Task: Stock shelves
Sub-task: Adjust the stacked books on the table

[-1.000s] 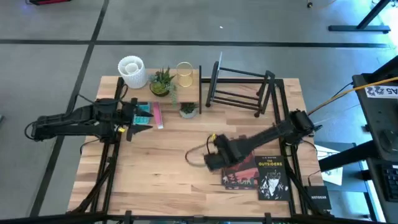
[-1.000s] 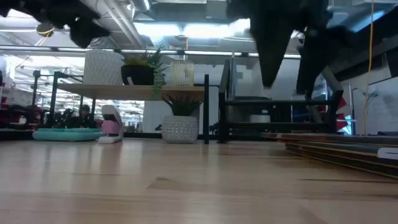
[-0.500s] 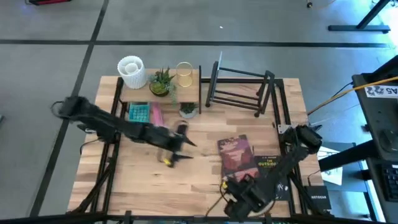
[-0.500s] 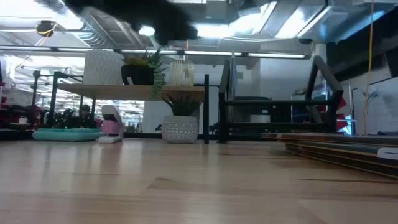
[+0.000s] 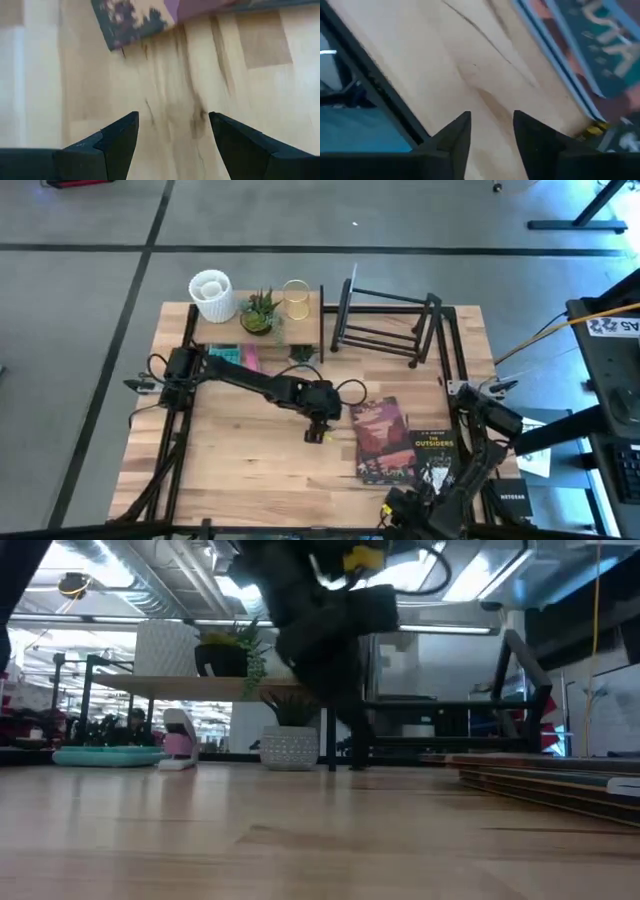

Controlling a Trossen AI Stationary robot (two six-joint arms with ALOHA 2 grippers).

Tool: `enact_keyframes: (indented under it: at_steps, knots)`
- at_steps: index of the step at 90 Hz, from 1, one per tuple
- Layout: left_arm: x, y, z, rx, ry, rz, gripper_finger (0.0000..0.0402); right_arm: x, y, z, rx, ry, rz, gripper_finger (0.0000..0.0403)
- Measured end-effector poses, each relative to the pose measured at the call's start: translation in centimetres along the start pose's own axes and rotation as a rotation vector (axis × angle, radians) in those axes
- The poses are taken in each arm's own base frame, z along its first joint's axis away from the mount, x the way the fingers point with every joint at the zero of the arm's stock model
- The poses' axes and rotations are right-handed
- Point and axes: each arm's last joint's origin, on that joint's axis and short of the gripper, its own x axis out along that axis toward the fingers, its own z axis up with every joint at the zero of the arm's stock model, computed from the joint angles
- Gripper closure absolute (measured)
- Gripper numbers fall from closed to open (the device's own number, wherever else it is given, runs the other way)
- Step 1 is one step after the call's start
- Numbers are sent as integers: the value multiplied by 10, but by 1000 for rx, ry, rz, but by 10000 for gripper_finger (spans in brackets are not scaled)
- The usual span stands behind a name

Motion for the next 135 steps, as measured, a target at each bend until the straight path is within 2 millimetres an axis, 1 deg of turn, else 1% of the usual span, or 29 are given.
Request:
enact_keyframes:
  at_steps: [6,16,21,26,30,43,57,65,71,82,87,90,100,108,125,135]
  knots:
    - [13,-1,-4,-10,12,-12,165,-1,-2,-4,21,-35,-12,287]
    - [37,-7,0,-30,-72,-73,165,-2,-4,-5,54,-87,-20,292]
    - [47,-10,2,-48,-118,-73,165,-2,-4,-4,64,-107,-14,292]
    - [53,-12,7,-58,-183,-81,165,-2,-4,-4,66,-119,-10,292]
    - [58,-12,9,-65,-200,-73,165,-2,-3,-3,68,-130,-4,292]
    - [57,-11,27,-112,-308,-65,165,-2,-4,-3,67,-151,-5,292]
    - [54,-9,42,-111,-396,-57,165,-2,-3,-2,77,-166,0,292]
    - [60,-11,40,-112,-378,-59,165,-2,-3,-2,93,-169,6,292]
    - [63,-16,34,-112,-318,-56,165,-2,-3,-2,103,-169,7,292]
    - [58,-27,28,-126,-229,-21,165,-2,-5,-2,110,-158,-9,292]
    - [57,-34,28,-136,-223,-37,165,-3,-7,-2,105,-146,-35,292]
    - [61,-38,27,-139,-220,-58,165,-5,-9,-2,101,-138,-53,292]
    - [75,-52,27,-147,-267,-113,165,-11,-13,0,94,-131,-106,292]
    - [84,-60,28,-164,-322,-137,165,-19,-12,2,91,-138,-118,292]
    - [83,-75,32,-177,-368,-168,165,-36,-11,6,82,-153,-138,292]
    - [82,-85,33,-168,-377,-200,165,-39,-15,13,73,-237,-179,292]
